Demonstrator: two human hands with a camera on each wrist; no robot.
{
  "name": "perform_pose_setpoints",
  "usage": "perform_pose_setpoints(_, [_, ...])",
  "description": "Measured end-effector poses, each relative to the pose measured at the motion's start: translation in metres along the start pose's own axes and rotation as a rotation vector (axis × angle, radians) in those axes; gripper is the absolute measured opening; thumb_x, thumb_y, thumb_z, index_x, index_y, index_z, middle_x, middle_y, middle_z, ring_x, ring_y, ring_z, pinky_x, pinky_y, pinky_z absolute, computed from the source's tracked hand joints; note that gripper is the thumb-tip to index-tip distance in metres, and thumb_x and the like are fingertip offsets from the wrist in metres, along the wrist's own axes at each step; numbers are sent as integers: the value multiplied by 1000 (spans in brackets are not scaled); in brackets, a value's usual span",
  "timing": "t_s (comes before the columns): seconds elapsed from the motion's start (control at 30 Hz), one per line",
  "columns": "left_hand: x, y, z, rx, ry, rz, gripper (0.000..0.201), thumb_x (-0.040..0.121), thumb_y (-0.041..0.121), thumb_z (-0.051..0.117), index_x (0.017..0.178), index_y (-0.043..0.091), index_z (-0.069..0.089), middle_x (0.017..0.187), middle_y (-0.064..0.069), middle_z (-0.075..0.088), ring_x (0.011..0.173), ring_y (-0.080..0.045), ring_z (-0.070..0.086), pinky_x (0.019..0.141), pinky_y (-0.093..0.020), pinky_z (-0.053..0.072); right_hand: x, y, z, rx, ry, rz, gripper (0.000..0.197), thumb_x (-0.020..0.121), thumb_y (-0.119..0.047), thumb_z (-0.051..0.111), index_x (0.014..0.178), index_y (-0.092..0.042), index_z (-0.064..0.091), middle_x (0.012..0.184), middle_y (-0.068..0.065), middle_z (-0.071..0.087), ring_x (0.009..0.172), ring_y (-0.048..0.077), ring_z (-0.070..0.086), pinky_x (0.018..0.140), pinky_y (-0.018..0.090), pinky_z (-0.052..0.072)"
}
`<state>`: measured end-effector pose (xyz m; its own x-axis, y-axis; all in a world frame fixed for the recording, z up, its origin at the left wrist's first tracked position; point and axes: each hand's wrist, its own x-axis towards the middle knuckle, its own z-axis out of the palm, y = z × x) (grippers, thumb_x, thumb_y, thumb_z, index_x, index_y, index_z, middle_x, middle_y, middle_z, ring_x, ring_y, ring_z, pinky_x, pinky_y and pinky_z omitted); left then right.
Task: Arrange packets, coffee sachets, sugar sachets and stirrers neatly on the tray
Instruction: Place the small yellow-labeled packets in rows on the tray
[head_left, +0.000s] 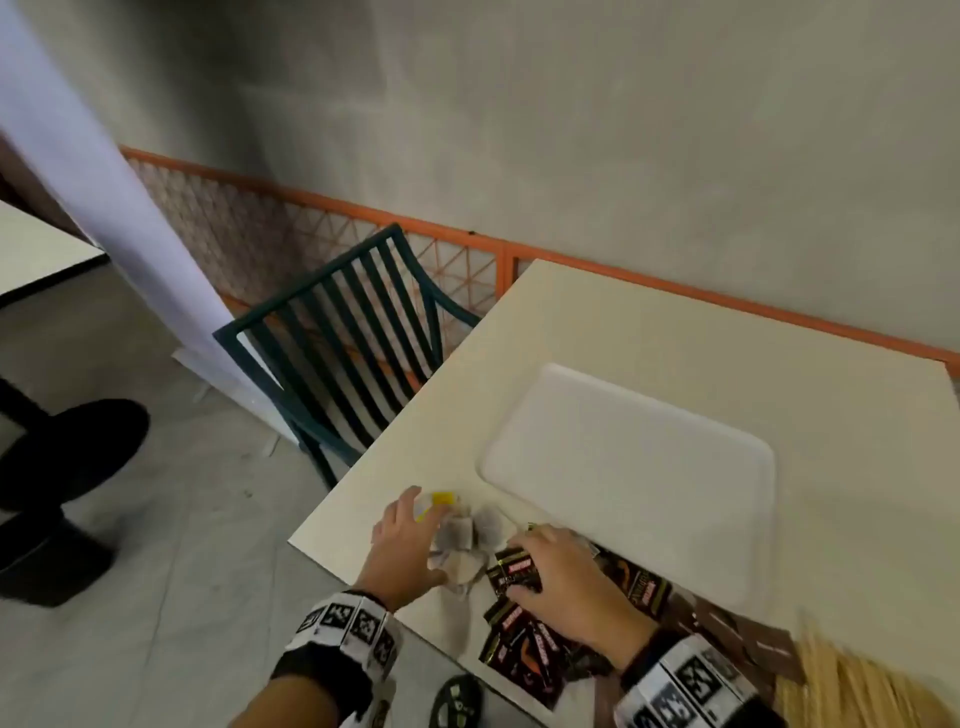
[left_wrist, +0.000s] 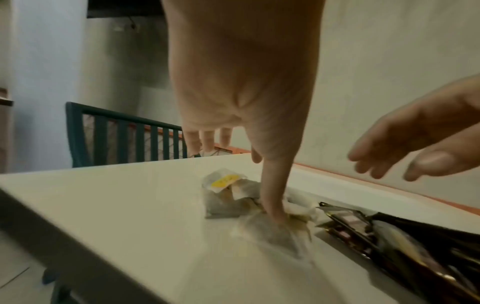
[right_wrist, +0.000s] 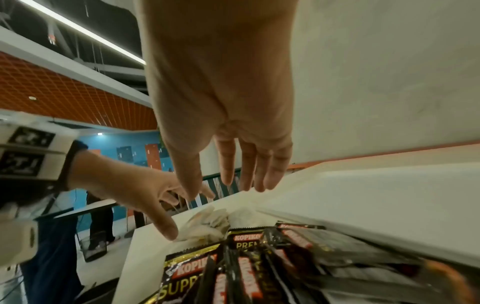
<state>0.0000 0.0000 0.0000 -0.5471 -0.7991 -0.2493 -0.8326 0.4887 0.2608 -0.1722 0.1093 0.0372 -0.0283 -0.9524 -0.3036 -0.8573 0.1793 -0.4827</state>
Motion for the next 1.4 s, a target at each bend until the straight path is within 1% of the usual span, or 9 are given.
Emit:
perform_pose_setpoints(0.17, [40,-12,-8,73,-235,64,104,66,44,77,147,36,12,155,-11,-5,141,-35,8,113,-47,17,54,-13,25,-98,-20,59,66,82,-45,58,136,-19,31,137,4,33,128,24,29,105,40,29])
perform_pose_setpoints(0.37, [62,-28,2,86,-297,179,89,67,37,76,140,32,25,141,-7,23,122,-30,34,96,-44,42,83,-19,46,-226,-34,139,89,70,-62,60,139,-23,20,137,5,34,126,27,32,102,44,25])
perform_pose_setpoints(0.57, [84,-35,-1,-116,-344,216,49,78,28,67,122,24,47,122,-6,38,109,-28,45,92,-25,42,100,-23,46,-276,-15,182,52,82,-43,50,126,-17,41,124,8,45,115,28,43,95,43,32])
perform_pose_setpoints(0.67, [89,-39,-4,-163,-416,298,40,73,21,68,112,17,58,120,2,50,103,-18,40,77,-8,29,103,-18,45,-200,49,96,41,75,-36,45,107,-14,58,101,9,59,94,32,59,77,43,47])
perform_pose_setpoints(0.8, [87,-46,-14,-668,-424,161,23,65,1,70,81,17,63,76,3,63,67,-6,59,65,-23,50,102,-9,34,10,47,92,39,84,-25,46,120,-13,50,114,7,54,104,25,51,88,32,40])
perform_pose_setpoints(0.97, [74,-49,-23,-1112,-465,-49,11,80,3,60,90,6,58,75,-13,65,67,-19,63,61,-24,48,95,3,12,416,171,143,25,84,-18,59,108,-14,55,95,3,57,82,16,53,65,14,38])
perform_pose_setpoints(1.07, [70,-51,-24,-1324,-457,-159,14,72,14,62,86,10,65,86,-23,62,79,-28,58,68,-30,45,89,14,4,877,226,211,19,83,-13,64,100,-18,59,87,-2,65,70,15,56,69,25,45])
perform_pose_setpoints(1.13, [69,-52,-21,-1450,-402,-274,10,82,12,58,88,9,66,82,-16,67,73,-20,64,63,-26,49,87,21,2,1082,233,241,21,83,-6,63,103,-12,59,81,3,64,72,17,58,70,30,48])
perform_pose_setpoints(1.4, [62,-40,-23,-1674,-421,-458,20,89,8,42,87,2,61,76,-9,65,68,-17,62,60,-27,54,81,22,-13,1357,197,198,15,88,0,53,100,-6,61,72,3,65,70,17,60,70,32,47])
